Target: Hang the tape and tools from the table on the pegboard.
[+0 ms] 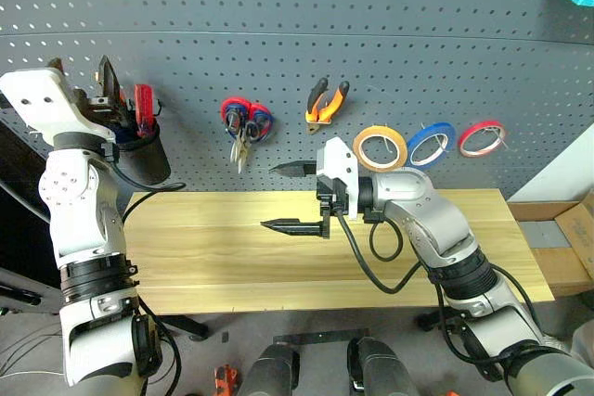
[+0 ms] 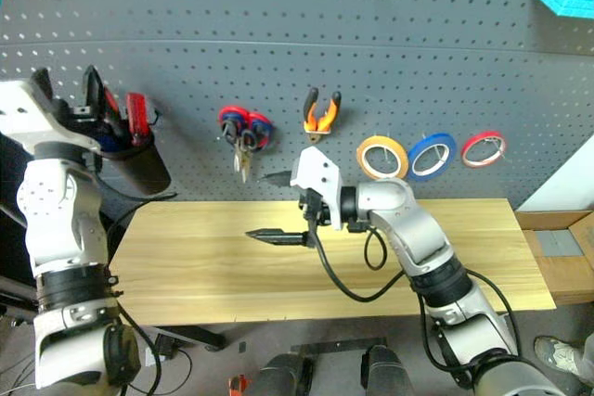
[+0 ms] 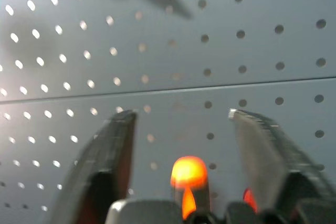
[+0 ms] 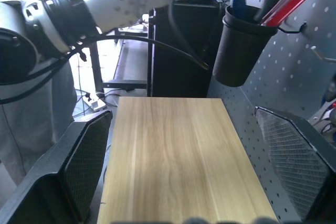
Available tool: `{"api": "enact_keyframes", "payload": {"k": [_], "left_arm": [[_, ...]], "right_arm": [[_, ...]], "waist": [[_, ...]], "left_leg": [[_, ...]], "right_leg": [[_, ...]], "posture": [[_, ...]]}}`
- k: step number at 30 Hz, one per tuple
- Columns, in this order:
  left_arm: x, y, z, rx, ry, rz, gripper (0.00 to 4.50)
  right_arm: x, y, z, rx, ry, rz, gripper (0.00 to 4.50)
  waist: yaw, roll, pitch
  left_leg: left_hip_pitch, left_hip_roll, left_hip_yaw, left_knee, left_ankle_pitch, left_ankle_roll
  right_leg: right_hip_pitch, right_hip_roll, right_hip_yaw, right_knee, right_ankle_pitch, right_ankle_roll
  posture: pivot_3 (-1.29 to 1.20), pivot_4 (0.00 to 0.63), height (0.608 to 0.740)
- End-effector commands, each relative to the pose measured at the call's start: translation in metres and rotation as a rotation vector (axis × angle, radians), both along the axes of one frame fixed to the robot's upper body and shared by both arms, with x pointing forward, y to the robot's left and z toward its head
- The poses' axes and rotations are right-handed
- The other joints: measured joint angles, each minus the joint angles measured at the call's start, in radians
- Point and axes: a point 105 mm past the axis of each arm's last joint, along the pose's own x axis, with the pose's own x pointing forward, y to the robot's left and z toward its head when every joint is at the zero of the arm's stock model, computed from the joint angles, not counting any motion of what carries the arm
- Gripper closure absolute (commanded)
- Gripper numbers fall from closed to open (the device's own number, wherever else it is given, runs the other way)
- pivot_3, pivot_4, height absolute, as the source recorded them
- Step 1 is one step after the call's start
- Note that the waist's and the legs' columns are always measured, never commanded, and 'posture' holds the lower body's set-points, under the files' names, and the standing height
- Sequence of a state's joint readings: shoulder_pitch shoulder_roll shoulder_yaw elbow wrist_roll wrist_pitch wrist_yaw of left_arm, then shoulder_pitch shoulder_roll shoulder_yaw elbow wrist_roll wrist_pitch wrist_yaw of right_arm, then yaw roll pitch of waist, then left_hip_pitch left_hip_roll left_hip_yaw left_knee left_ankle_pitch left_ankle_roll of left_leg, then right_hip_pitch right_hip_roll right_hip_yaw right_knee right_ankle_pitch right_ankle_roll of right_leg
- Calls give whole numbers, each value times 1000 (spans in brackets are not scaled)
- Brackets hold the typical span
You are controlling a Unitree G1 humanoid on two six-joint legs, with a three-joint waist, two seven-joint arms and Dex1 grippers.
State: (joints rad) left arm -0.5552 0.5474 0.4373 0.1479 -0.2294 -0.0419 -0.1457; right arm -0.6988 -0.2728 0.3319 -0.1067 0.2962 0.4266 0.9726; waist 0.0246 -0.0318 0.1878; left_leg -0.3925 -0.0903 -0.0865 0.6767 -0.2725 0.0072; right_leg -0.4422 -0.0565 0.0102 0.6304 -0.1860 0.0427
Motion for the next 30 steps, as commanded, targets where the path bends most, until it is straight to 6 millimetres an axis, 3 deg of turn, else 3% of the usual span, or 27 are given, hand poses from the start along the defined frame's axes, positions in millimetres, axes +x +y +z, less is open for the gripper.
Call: {"api": "enact_keyframes", "payload": {"k": [1,4,8,11,14,18,23,27,30], "left_arm": [[-19,-15,17,80,-34,-80,278],[-33,-34,16,132,46,-236,278],[-42,-58,7,96,145,-482,278],[-44,-77,-28,135,304,-612,278],[-48,-82,-71,166,455,-635,278],[-56,-79,-102,113,541,-639,278],[-57,-68,-134,71,630,-596,278],[-59,-47,-156,41,701,-536,278],[-62,-33,-164,17,720,-498,278]], "right_arm": [[13,-17,9,-7,-62,-60,0],[26,-40,10,-36,-68,-140,0],[38,-63,27,63,-35,-234,0],[47,-85,25,95,-8,-352,0],[44,-117,-1,69,63,-479,0],[32,-153,-36,-12,123,-625,0],[41,-202,-43,56,193,-847,0],[34,-242,-69,-23,236,-961,0],[33,-264,-79,-59,242,-1032,0]], "waist": [[-1,0,-1],[-1,-1,-2],[0,-1,-7],[-5,1,-16],[-3,2,-23],[-5,3,-23],[-24,8,-20],[-29,8,-20],[-31,8,-20]], "left_leg": [[0,0,0,0,0,0],[0,0,1,0,0,0],[0,0,0,0,0,0],[1,1,3,0,0,0],[3,1,4,-1,0,0],[2,4,5,-1,-1,1],[11,11,13,0,-3,6],[26,13,13,-1,-7,9],[28,13,12,-1,-9,9]], "right_leg": [[0,0,0,0,0,0],[0,0,1,0,0,0],[1,0,1,0,0,0],[1,0,3,0,0,0],[2,0,4,-1,0,-1],[2,0,4,-1,0,-1],[10,1,5,-1,-2,-6],[25,2,4,-3,-10,-4],[27,3,4,-2,-11,-4]], "posture": [[72,107,740],[74,97,740],[60,89,740],[26,90,740],[-3,110,740],[-25,136,740],[-47,148,740],[-49,138,740],[-51,123,740]]}}
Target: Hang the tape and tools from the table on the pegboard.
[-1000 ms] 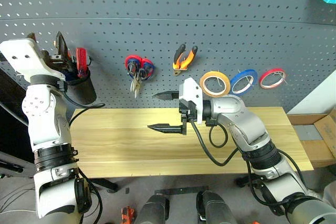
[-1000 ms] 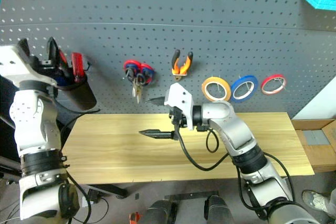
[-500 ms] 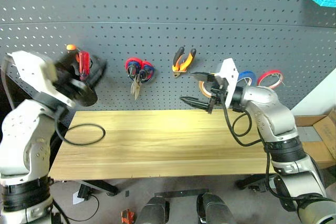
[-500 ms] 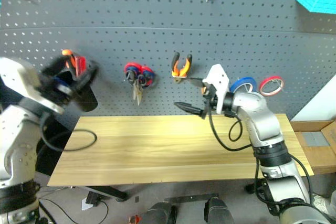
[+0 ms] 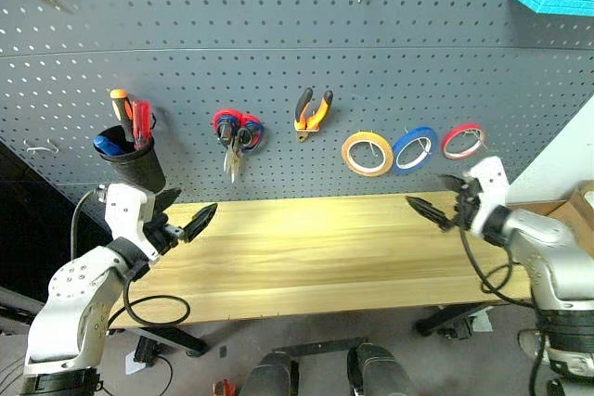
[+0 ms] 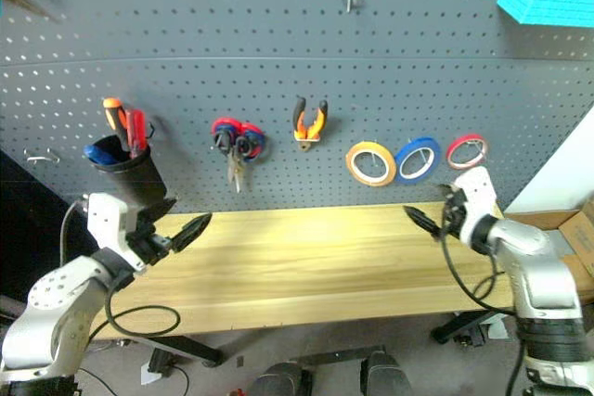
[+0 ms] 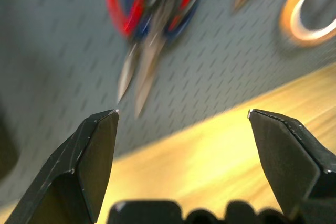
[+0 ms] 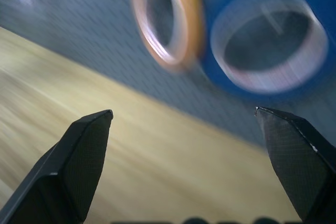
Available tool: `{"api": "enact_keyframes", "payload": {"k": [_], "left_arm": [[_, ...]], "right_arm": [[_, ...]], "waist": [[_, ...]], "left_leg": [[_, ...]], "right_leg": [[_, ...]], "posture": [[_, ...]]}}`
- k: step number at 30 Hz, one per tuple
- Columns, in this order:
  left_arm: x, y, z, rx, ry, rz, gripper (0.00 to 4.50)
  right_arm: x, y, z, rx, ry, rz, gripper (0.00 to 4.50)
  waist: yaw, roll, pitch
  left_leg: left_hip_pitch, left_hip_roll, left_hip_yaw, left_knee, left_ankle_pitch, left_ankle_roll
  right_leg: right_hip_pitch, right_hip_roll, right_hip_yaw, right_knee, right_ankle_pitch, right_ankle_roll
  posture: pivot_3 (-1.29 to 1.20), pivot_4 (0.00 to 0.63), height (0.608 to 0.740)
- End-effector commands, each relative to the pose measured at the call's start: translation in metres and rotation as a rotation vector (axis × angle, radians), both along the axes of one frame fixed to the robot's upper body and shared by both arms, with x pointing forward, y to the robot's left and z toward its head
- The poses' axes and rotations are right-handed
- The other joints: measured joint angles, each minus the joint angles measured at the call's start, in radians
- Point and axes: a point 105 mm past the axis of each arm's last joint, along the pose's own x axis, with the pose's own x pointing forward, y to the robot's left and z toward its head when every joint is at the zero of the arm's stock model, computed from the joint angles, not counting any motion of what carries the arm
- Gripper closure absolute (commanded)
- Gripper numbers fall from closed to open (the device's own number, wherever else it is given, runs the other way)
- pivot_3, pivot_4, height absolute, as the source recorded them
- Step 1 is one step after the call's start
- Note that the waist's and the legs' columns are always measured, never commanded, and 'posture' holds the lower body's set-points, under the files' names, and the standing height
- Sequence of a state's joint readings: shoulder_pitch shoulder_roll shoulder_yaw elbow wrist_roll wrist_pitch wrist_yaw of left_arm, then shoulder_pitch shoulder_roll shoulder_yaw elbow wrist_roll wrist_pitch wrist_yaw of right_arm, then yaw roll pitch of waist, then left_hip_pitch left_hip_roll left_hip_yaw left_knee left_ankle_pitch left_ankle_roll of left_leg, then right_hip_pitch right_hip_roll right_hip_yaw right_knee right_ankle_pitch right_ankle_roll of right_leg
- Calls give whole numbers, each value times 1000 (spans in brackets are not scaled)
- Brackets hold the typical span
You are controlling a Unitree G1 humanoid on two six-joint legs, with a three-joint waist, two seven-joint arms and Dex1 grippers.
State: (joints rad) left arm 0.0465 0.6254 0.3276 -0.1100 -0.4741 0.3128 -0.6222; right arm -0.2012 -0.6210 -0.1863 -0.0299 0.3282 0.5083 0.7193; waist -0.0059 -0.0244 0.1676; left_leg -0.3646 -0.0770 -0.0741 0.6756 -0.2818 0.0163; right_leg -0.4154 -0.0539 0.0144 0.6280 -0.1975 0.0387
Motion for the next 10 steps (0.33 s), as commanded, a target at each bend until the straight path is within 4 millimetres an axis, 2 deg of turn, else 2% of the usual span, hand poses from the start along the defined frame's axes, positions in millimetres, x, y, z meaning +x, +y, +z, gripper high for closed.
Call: {"api": "enact_keyframes", "payload": {"k": [1,5,10], "left_arm": [[-1,18,8,26,-48,52,278],[-1,28,1,32,-29,77,278],[0,37,-1,52,-18,109,278]], "right_arm": [[2,-20,6,-59,-46,-48,0],[1,-33,-6,-96,2,-59,0],[3,-48,-9,-122,16,-85,0]], "waist": [[-2,0,0],[-3,2,-2],[-2,2,-4]], "left_leg": [[0,0,0,0,0,0],[0,0,1,0,0,-1],[0,0,0,0,0,-1]], "right_leg": [[0,0,0,0,0,0],[0,0,1,0,0,0],[0,0,1,0,0,0]], "posture": [[-52,121,740],[-48,107,740],[-46,95,740]]}}
